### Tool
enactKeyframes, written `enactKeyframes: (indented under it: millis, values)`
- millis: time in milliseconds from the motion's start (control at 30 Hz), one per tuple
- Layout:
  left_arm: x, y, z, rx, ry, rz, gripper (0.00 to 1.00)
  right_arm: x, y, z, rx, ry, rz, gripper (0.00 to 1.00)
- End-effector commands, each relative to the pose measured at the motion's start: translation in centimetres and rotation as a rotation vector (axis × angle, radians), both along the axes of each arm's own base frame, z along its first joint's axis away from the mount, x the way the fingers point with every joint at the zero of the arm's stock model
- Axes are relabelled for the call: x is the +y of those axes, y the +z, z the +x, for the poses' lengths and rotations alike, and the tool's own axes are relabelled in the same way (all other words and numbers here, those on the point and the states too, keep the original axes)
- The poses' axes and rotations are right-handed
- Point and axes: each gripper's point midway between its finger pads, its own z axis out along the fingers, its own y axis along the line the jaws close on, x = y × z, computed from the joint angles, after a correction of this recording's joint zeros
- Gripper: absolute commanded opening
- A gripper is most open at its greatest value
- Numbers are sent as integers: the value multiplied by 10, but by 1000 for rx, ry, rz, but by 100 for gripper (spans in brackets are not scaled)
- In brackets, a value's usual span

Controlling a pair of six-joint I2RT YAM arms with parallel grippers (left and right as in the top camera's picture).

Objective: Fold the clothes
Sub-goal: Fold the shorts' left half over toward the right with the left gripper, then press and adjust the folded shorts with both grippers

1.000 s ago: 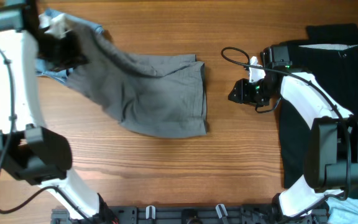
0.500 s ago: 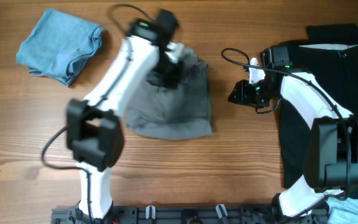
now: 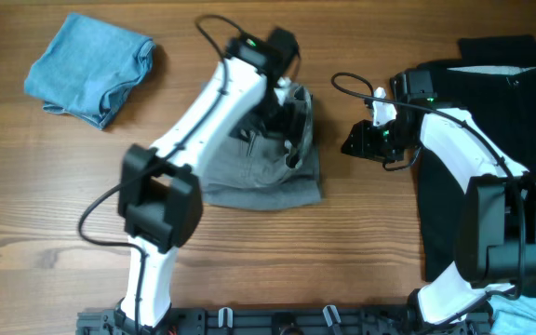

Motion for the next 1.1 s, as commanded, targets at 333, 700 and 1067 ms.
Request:
enactKeyframes:
  millis: [333,700,1067]
  values:
    - [156,56,52,-138,369,66,34,85,138,-4,-420,357,501,19]
    - [129,8,28,55,288,-226,4,184,52,-15,-215,324,292,4]
    - [124,-35,-16,234,302,-227,4,120,-54,-39,365,-253,31,4]
